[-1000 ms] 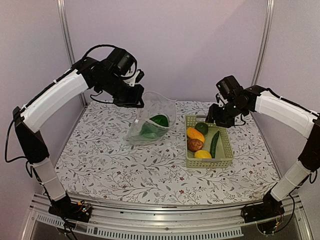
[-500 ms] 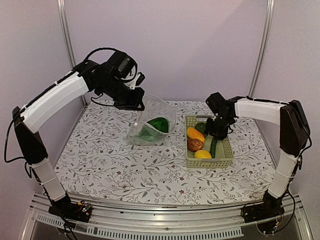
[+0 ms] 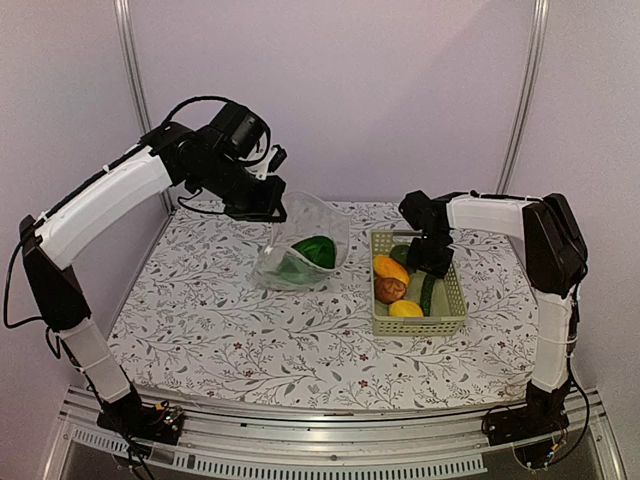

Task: Place the food in the zip-top bag and seal the zipper
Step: Pick up the fake vegetable from the bin.

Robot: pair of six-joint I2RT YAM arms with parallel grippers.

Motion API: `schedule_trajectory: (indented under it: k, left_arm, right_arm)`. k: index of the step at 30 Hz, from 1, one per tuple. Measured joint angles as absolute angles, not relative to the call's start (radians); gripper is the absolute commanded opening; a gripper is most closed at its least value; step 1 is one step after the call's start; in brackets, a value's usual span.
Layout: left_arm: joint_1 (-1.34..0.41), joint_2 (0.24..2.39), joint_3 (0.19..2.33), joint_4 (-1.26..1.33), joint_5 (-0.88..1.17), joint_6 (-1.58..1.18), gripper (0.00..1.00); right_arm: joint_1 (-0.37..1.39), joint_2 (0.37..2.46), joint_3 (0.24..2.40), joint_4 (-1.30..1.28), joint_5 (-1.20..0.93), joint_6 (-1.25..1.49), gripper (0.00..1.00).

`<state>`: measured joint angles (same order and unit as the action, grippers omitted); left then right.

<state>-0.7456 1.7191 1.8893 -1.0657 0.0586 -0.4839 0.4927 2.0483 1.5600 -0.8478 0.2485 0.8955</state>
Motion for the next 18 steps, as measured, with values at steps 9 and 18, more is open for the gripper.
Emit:
schedule_trajectory:
  k: [9,18]
  left_arm:
    - [-0.746,1.699,1.872,-1.058,0.058,-0.487,0.00]
    - [-0.746,1.684,1.853,-1.059,0.063,-0.492,0.00]
  right_arm:
    - [0.463,2.155,1.597,-0.899,0.315,0.940,0.53]
    - [0.415,2.207,1.670,-0.865,0.303,0.936,0.34]
